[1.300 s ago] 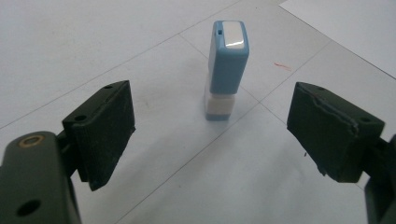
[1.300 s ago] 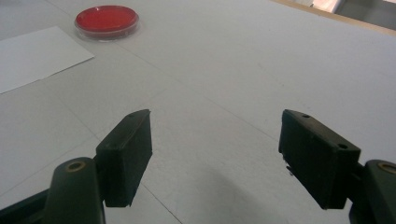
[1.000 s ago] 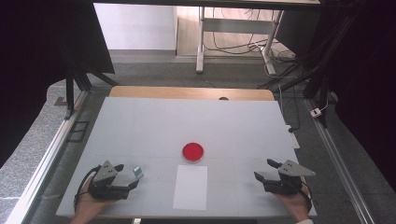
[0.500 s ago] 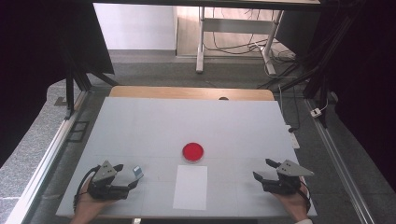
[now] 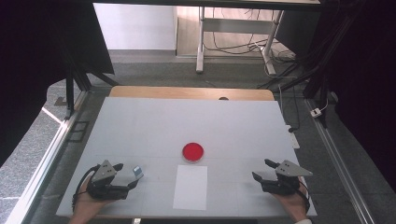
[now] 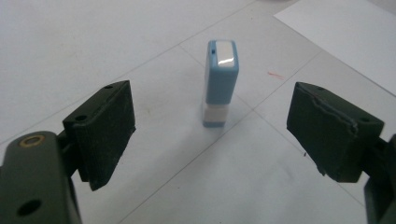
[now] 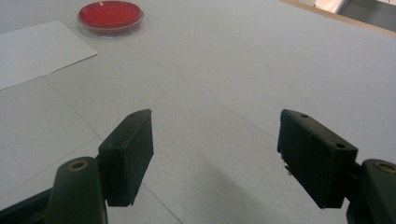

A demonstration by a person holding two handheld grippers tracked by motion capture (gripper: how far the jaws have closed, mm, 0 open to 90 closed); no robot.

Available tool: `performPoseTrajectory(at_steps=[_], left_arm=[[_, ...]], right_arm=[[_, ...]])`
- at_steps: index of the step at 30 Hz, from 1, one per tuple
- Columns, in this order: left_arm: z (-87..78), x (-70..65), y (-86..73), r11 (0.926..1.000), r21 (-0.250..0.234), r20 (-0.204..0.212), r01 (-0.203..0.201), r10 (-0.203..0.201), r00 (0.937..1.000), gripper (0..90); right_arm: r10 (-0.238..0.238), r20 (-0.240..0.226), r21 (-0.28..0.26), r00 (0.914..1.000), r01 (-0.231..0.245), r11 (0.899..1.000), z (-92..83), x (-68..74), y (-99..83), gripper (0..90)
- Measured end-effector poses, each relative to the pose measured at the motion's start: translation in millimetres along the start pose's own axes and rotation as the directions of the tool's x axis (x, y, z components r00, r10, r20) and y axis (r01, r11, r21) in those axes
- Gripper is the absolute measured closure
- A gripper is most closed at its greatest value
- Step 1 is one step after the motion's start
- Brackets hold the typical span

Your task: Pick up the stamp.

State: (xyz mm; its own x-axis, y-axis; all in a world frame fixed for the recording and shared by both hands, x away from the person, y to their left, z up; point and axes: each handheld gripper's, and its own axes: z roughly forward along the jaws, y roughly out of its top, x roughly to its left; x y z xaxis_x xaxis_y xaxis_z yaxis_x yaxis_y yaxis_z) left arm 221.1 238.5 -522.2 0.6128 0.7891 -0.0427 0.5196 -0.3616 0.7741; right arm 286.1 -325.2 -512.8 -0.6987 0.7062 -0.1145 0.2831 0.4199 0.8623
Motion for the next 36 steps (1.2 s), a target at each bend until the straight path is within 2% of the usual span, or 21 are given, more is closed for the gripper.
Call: performPoseTrajectory(at_steps=[7, 13, 18, 21, 23, 25, 28, 36], left_arm=[[-3.9, -6.7, 13.6, 0.9987, 0.017, 0.021, -0.049, 0.049, 0.9986, 16.2], [-1.5, -7.2, 21.9, 0.9982, 0.029, 0.020, -0.052, 0.051, 0.9985, 18.1], [7.8, -5.3, 33.2, 0.9966, 0.047, 0.025, -0.068, 0.066, 0.9975, 20.6], [13.7, -3.4, 37.7, 0.9955, 0.072, 0.025, -0.063, 0.061, 0.9978, 23.0], [17.1, -2.3, 39.2, 0.9944, 0.084, 0.026, -0.063, 0.061, 0.9978, 25.5], [20.2, -2.3, 40.2, 0.9933, 0.098, 0.007, -0.061, 0.060, 0.9981, 27.4], [20.3, -1.9, 38.8, 0.9931, 0.101, 0.004, -0.060, 0.060, 0.9982, 33.8], [18.7, 0.1, 33.4, 0.9937, 0.099, 0.018, -0.054, 0.052, 0.9985, 49.0]], right_arm=[[0.003, 0.007, 0.002, 1.0000, -0.003, 1.000, 0.4, 0.6, 0.0, 26.6], [-0.003, 0.001, -0.001, 1.0000, 0.003, 1.000, 0.8, 2.2, 0.8, 26.8], [0.001, 0.001, 0.004, 1.0000, -0.001, 1.000, 1.5, 2.4, 0.6, 26.8], [0.001, 0.002, 0.005, 1.0000, -0.001, 1.000, 1.6, 2.4, 0.5, 26.8], [-0.001, -0.001, 0.005, 1.0000, 0.001, 1.000, 2.2, 2.4, 0.3, 26.9], [-0.005, 0.000, 0.009, 1.0000, 0.005, 1.000, 2.8, 2.5, 0.2, 26.9], [-0.010, 0.005, 0.012, 0.9999, 0.010, 1.000, 2.9, 2.8, 0.1, 26.9], [-0.006, -0.001, 0.014, 1.0000, 0.006, 1.000, 4.0, 3.1, -0.4, 26.9]])
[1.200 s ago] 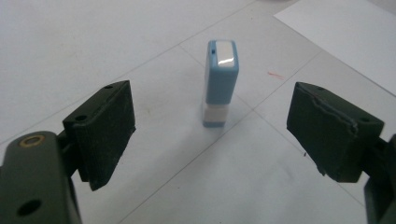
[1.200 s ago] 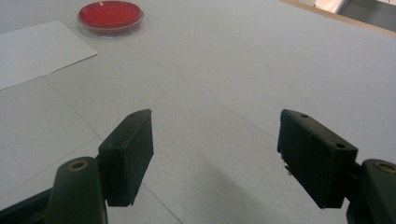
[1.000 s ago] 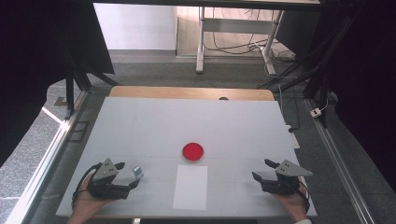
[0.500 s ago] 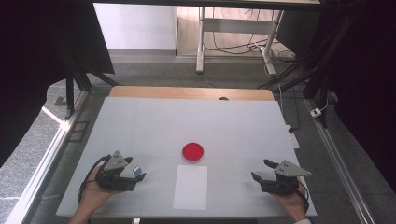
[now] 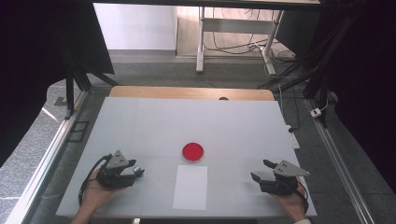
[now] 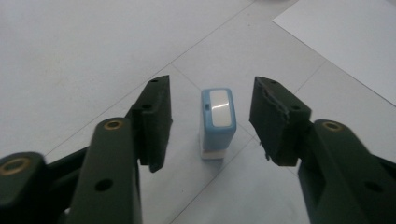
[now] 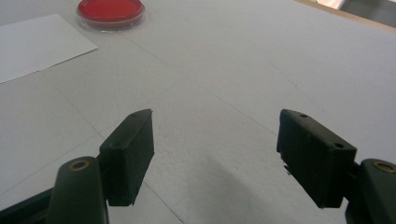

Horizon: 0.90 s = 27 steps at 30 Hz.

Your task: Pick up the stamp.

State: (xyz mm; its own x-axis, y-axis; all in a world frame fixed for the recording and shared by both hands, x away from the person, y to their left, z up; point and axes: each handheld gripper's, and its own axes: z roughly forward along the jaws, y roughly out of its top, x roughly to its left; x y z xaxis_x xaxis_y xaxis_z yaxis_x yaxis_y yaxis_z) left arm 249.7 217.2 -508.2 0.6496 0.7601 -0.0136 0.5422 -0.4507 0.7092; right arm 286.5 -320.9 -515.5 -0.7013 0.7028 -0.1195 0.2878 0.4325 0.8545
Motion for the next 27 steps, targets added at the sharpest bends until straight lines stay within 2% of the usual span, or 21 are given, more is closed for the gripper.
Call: performPoseTrajectory(at_steps=[5, 13, 20, 27], left_arm=[[1.7, 0.6, -1.8, 1.0000, 0.006, 0.007, -0.004, 0.004, 1.0000, 57.2], [2.0, 0.0, -3.4, 0.9999, 0.009, 0.020, -0.011, 0.011, 0.9997, 63.5], [1.5, 0.2, -3.9, 0.9998, 0.011, 0.029, -0.019, 0.018, 0.9994, 73.6], [1.0, 0.9, -4.3, 0.9998, 0.011, 0.029, -0.014, 0.013, 0.9995, 74.9]], right_arm=[[-0.002, 0.001, 0.002, 1.0000, 0.002, 1.000, 0.1, -0.2, -0.2, 26.9], [-0.005, 0.000, 0.005, 1.0000, 0.005, 1.000, 0.6, -0.1, -0.5, 27.0], [-0.006, 0.004, 0.015, 1.0000, 0.006, 1.000, 0.6, 0.1, -0.7, 27.0], [-0.010, 0.000, 0.011, 1.0000, 0.010, 1.000, 1.3, -0.6, -1.4, 27.1]])
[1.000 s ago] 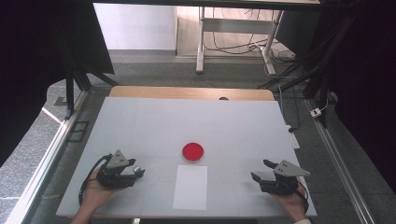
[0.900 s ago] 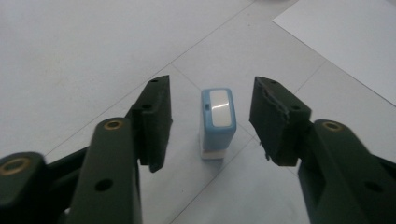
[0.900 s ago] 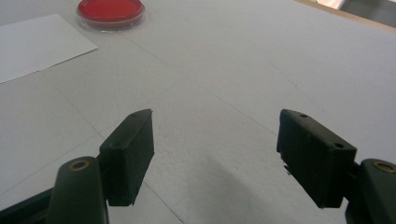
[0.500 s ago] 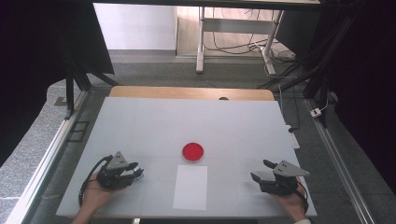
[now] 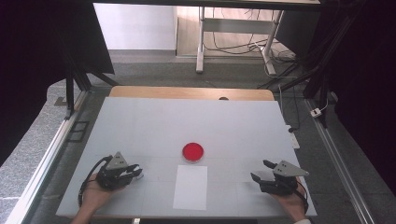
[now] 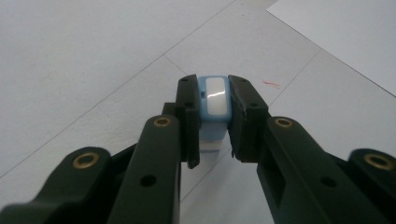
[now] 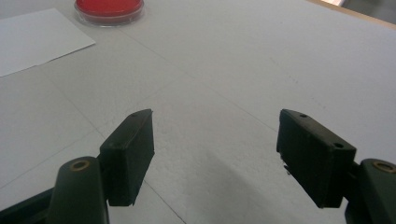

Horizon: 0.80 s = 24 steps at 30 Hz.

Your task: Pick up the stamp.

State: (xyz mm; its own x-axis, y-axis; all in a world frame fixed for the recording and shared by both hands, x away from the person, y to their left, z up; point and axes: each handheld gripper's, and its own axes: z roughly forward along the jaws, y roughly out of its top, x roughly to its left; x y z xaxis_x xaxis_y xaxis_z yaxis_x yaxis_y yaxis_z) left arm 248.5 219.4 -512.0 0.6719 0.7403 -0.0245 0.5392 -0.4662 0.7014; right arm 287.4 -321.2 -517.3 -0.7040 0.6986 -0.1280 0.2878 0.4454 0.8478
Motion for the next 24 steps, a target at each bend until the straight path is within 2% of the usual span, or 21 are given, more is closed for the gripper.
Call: performPoseTrajectory(at_steps=[10, 24], left_arm=[[-1.5, 0.6, -0.2, 1.0000, -0.008, -0.007, 0.001, -0.001, 1.0000, 75.1], [-9.2, 3.5, 0.0, 0.9956, -0.088, 0.001, 0.034, -0.034, 0.9994, 75.1]], right_arm=[[0.006, 0.001, -0.002, 1.0000, -0.006, 1.000, -0.1, -0.1, -0.4, 27.1], [0.001, 0.006, -0.005, 1.0000, -0.001, 1.000, -1.0, 0.5, 0.2, 27.2]])
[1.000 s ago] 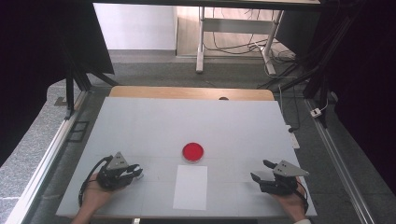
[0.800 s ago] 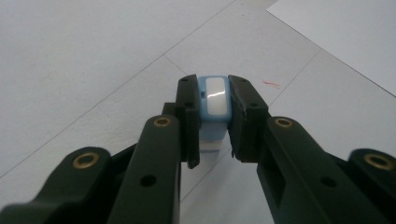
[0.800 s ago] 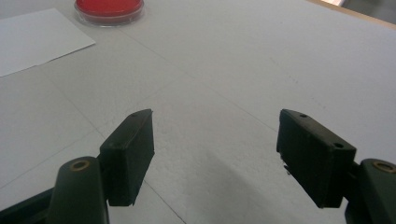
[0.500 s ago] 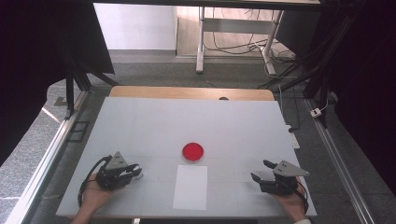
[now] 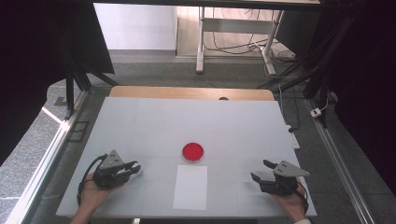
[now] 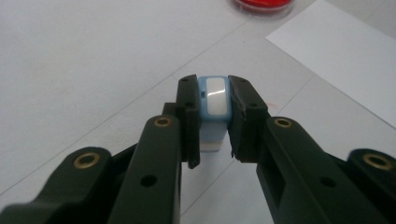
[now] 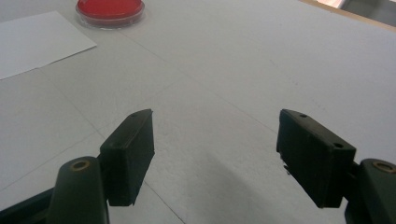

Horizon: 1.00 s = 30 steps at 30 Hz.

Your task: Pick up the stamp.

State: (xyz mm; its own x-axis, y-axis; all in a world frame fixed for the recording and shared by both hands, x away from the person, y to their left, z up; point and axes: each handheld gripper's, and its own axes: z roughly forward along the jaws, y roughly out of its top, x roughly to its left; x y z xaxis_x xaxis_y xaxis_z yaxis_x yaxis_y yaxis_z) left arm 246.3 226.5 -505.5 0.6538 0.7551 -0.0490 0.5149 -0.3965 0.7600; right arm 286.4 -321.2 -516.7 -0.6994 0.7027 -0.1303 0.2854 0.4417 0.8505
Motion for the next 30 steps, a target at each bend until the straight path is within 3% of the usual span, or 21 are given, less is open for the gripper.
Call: performPoseTrajectory(at_steps=[12, 17, 30], left_arm=[[-10.2, 1.9, 6.7, 0.9926, -0.110, 0.052, 0.053, -0.047, 0.9975, 75.1], [-9.3, 2.2, 12.9, 0.9881, -0.136, 0.059, 0.071, -0.064, 0.9962, 75.1], [-6.8, -2.9, 28.3, 0.9826, -0.172, 0.090, 0.071, -0.056, 0.9944, 75.1]], right_arm=[[0.000, 0.001, -0.008, 1.0000, 0.000, 1.000, 0.7, 1.8, 1.0, 27.3], [0.006, 0.017, -0.008, 0.9998, -0.006, 1.000, 0.9, 1.2, 1.8, 27.5], [0.005, 0.019, -0.020, 0.9998, -0.004, 1.000, 0.5, 3.2, 4.1, 28.3]])
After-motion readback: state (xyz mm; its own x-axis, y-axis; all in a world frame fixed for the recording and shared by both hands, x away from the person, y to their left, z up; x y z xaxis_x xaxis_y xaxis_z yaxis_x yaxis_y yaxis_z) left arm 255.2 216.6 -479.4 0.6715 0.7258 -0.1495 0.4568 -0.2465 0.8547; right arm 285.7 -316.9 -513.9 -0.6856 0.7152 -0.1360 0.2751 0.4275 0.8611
